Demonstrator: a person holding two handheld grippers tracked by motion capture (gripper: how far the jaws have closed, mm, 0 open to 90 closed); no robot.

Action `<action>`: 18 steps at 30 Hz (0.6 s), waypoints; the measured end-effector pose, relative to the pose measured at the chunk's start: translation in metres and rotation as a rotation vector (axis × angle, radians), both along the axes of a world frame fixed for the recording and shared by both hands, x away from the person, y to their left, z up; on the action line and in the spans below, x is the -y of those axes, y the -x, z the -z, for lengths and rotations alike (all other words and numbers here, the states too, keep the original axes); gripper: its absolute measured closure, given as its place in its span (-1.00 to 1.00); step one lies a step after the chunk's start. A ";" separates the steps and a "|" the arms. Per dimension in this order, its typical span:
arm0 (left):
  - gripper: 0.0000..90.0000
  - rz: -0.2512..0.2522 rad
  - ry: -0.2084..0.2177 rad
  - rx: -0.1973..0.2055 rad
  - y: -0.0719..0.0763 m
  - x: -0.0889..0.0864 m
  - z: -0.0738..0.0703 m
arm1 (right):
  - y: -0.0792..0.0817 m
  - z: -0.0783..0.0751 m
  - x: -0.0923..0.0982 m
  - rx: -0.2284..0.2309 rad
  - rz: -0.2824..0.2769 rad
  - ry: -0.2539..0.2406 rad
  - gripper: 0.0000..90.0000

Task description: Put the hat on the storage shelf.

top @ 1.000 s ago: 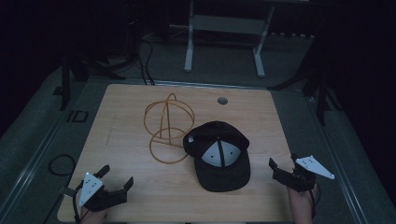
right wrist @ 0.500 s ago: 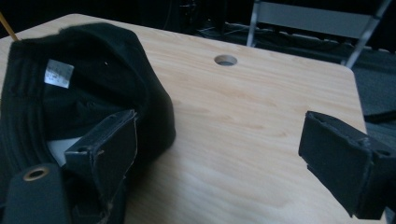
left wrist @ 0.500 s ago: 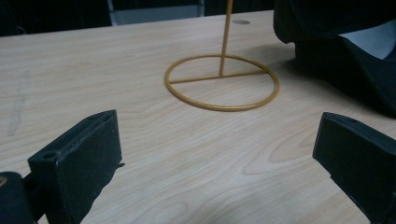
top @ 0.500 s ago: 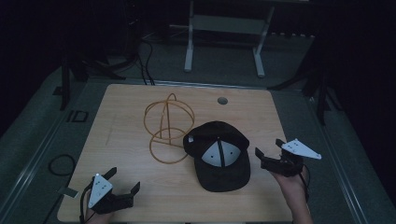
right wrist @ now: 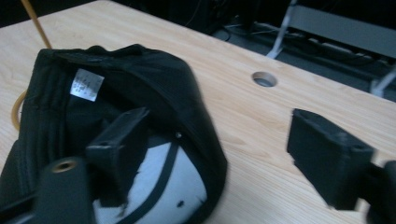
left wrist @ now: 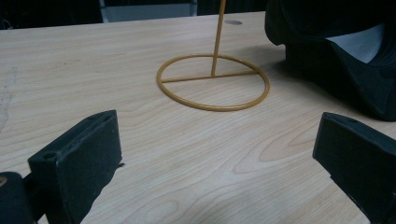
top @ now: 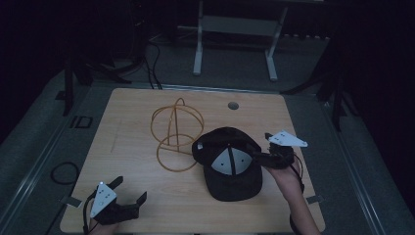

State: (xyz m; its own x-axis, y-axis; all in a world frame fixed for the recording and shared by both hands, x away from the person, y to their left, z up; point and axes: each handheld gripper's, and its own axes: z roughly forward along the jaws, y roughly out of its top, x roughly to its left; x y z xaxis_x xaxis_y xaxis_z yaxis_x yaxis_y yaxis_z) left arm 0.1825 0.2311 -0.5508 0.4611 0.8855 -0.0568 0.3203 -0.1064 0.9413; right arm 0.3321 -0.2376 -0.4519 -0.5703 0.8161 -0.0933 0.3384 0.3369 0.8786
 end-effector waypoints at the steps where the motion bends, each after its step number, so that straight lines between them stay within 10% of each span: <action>1: -0.97 -0.003 -0.001 0.001 0.000 0.000 0.000 | -0.003 0.001 -0.004 -0.008 -0.001 0.017 -0.41; 18: -0.97 0.014 0.015 -0.010 -0.001 -0.002 0.001 | -0.030 0.028 -0.039 -0.040 0.015 0.233 0.45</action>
State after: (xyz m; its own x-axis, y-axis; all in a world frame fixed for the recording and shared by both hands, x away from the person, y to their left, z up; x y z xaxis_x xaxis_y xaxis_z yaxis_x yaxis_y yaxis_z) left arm 0.1838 0.2327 -0.5515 0.4730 0.8779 -0.0748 0.3278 -0.0965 0.9398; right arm 0.3623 -0.1986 -0.4798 -0.5656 0.7834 -0.2578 0.3781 0.5241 0.7631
